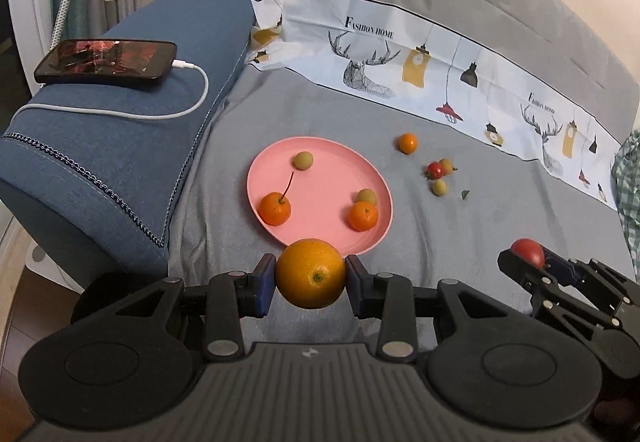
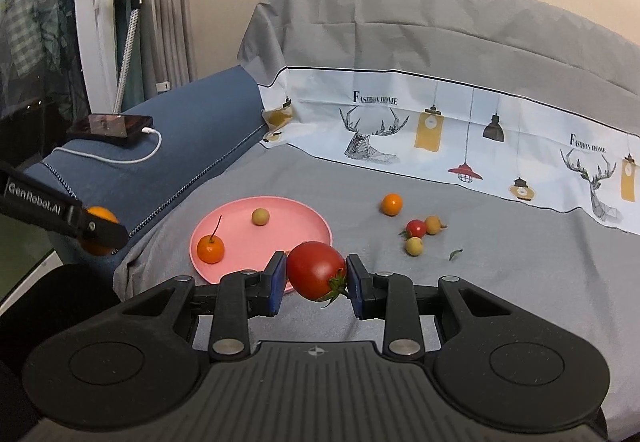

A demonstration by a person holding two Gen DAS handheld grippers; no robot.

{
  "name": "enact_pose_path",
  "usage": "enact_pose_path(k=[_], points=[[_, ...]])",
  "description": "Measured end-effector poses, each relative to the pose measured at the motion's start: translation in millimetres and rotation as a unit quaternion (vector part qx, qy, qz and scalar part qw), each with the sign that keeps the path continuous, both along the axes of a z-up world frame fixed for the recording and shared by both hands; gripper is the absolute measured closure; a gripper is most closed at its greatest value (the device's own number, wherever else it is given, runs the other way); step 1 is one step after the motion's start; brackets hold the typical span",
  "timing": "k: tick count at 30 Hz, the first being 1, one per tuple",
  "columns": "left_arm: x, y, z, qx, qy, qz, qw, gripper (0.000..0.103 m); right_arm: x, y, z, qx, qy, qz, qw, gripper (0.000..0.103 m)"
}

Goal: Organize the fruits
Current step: 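Carry the orange and tomato over the pink plate with both tools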

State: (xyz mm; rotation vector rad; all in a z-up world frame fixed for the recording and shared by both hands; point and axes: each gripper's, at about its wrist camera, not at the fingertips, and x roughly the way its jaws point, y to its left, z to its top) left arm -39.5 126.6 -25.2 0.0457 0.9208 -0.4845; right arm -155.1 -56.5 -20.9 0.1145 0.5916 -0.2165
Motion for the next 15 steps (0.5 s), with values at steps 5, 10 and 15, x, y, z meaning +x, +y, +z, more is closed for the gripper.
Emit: enact_pose_path(k=[5,10,15], points=[[11,-2,-3,0.002,0.003,0.003,1.0,0.062,7,-2,-6,-0.001,0.008,0.001,1.0,0.07],[28,-1,-10,0.006,0.007,0.016,0.9998,0.062,24,-5,-12,-0.001,0.016,0.007,1.0,0.07],[51,-4,-22,0.016,0.023,0.02,0.9994,0.062,47,-6,-23,0.005,0.024,0.019,1.0,0.07]])
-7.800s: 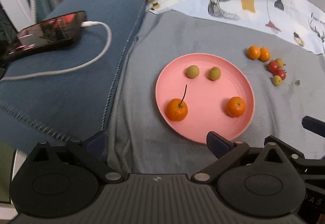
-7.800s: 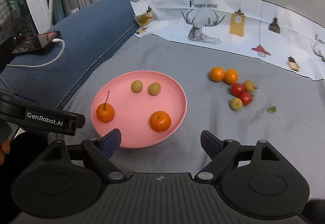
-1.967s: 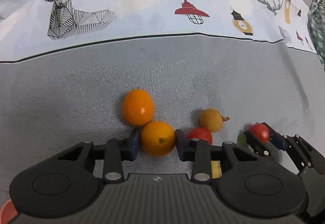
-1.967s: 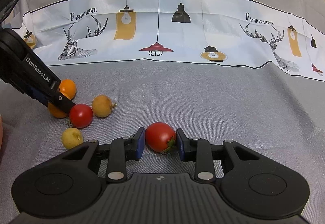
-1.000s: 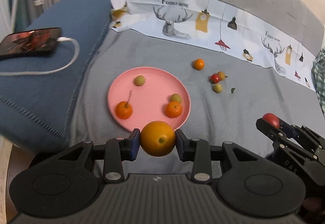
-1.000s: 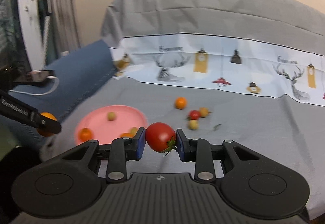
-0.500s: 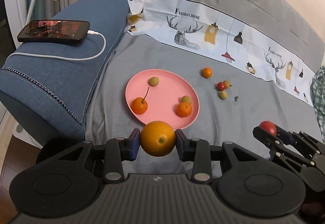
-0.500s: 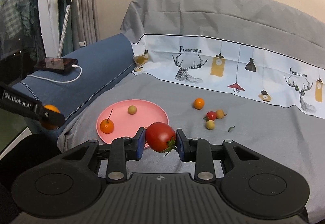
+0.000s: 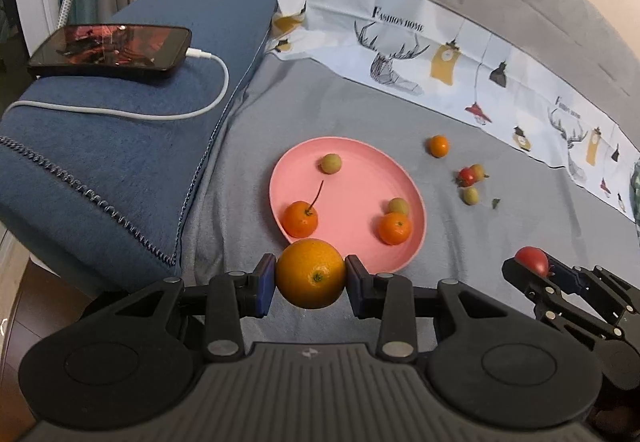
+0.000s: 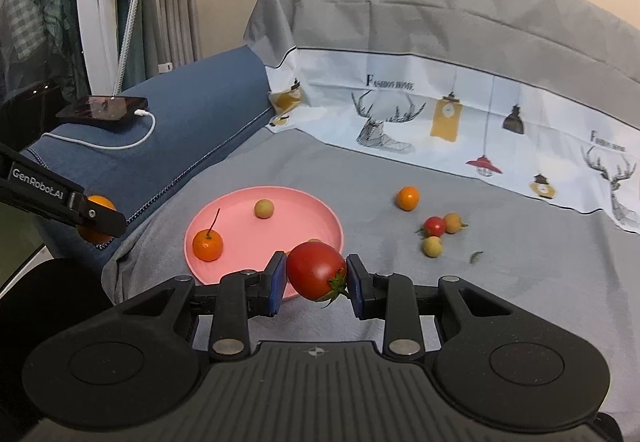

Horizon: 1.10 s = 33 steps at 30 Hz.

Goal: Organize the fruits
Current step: 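Carry the orange and tomato over the pink plate with both tools, then open both tools to release the orange and tomato onto the plate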

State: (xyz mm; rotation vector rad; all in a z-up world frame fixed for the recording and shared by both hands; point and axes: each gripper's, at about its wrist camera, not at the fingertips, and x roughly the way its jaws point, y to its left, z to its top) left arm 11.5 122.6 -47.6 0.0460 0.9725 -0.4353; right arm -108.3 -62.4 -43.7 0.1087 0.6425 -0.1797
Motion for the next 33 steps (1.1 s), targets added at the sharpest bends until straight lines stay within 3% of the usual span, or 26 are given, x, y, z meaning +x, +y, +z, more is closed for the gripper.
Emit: enact_pose_path(k=[15,26,27,28,29,30,31,33], points=[[87,-62,-44,0.035,0.018,-0.033,0.9987,0.062,92,-11,-47,0.029,0.033,0.037,0.998,0.07],[122,-96,-72,0.058,0.026,-0.058,0.9963,0.061,132,-14,-77,0.023,0.047,0.069,0.996,0.07],[122,-97,-71,0.059,0.019,-0.06,0.9963,0.059,135,-15,-77,0.023,0.046,0.07,0.996,0.069],[122,-98,-69,0.06,0.012,-0.062,0.9962,0.04,138,-15,-78,0.023,0.044,0.073,0.996,0.066],[122,-99,-66,0.062,0.003,-0.06,0.9963,0.01,139,-15,-77,0.025,0.042,0.076,0.996,0.059],[121,-98,-63,0.06,-0.007,-0.052,0.9968,0.0,141,-15,-76,0.026,0.043,0.081,0.995,0.043],[119,-96,-59,0.052,-0.022,-0.042,0.9975,0.0,142,-15,-74,0.028,0.043,0.085,0.995,0.029],[113,-90,-52,0.028,-0.028,-0.048,0.9981,0.0,138,-16,-69,0.025,0.042,0.077,0.996,0.024]])
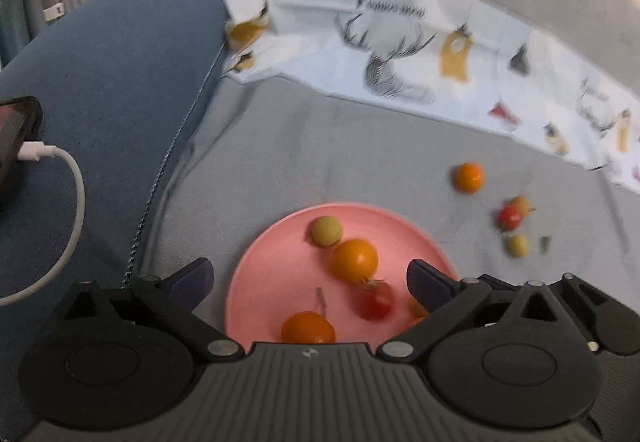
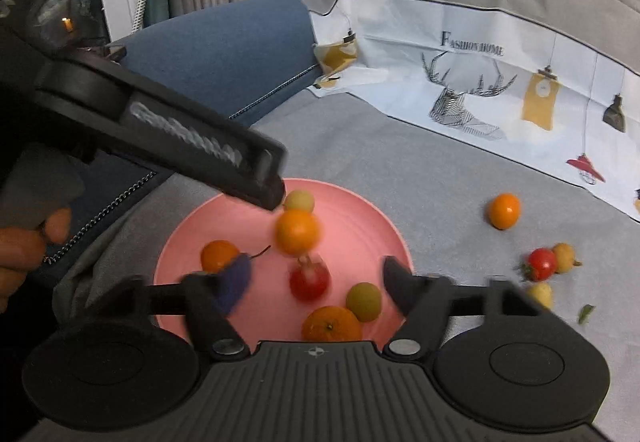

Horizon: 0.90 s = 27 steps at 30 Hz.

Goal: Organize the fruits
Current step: 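Open both tools to release the orange and tomato onto the plate, then raise both open tools above the plate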

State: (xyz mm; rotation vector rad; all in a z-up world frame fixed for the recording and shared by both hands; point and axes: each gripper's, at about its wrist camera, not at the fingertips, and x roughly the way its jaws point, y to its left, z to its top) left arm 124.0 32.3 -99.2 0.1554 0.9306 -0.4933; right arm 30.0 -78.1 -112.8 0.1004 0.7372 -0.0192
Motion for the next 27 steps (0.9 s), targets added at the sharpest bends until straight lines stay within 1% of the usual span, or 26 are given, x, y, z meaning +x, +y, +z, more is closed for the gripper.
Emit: enact_pose_path(k=[2,4,5,10,12,13,15,17,19,21,27], points=[[-7,4,4,-0.002,0.015,-0.001,0.9999,0.0,-9,-1,6,0.005,0.005,-0.012,1.0,0.021],[-18,9,8,0.001,0.019,0.003,0.9998,0.0,-24,-2,12,0.016,0.016,-0.027,0.999,0.016],[-26,14,10,0.002,0.021,0.006,0.9998,0.0,-33,-2,14,0.022,0.026,-0.038,0.999,0.016],[-71,46,20,0.017,0.027,0.052,0.9981,0.0,-78,2,27,0.053,0.056,-0.075,0.994,0.011],[-88,61,22,0.014,0.04,0.071,0.9966,0.0,-94,9,35,0.047,0.056,-0.077,0.994,0.011],[-95,67,22,0.011,0.046,0.074,0.9961,0.0,-101,14,40,0.036,0.051,-0.073,0.995,0.01],[-110,77,23,0.014,0.043,0.077,0.996,0.0,-113,21,52,0.016,0.036,-0.068,0.997,0.009],[-124,83,28,0.018,0.03,0.082,0.996,0.0,-125,27,65,0.003,0.014,-0.07,0.997,0.008],[-137,88,36,0.01,0.02,0.083,0.9963,0.0,-138,32,77,-0.006,-0.007,-0.073,0.997,0.007],[-151,88,45,0.005,0.005,0.08,0.9968,0.0,-147,34,87,-0.01,-0.02,-0.075,0.997,0.007],[-180,85,65,0.009,-0.039,0.07,0.9968,0.0,-175,40,108,-0.02,-0.06,-0.08,0.995,0.006]])
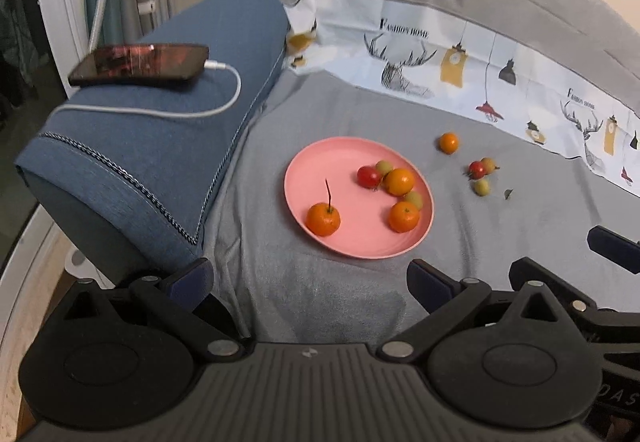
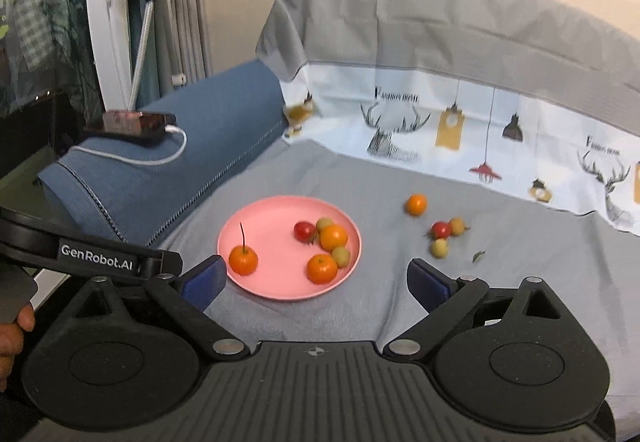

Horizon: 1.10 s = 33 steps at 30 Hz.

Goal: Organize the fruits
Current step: 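Raise both open tools above the plate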

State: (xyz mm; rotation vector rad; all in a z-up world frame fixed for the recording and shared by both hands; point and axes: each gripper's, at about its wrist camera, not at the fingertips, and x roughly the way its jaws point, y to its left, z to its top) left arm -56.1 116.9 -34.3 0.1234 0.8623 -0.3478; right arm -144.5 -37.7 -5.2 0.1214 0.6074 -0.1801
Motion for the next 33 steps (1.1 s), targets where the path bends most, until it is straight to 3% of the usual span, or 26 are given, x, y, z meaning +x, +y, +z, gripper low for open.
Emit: enact_pose_path(k=[12,33], points=[[-23,3,14,-0.006,-0.021,-0.001,0.9998,0.0,-27,3,16,-0.003,-0.035,-0.004,0.999,0.006],[-15,4,7,-0.002,-0.007,0.0,1.0,0.0,-21,2,10,0.007,-0.023,-0.006,1.0,0.005]])
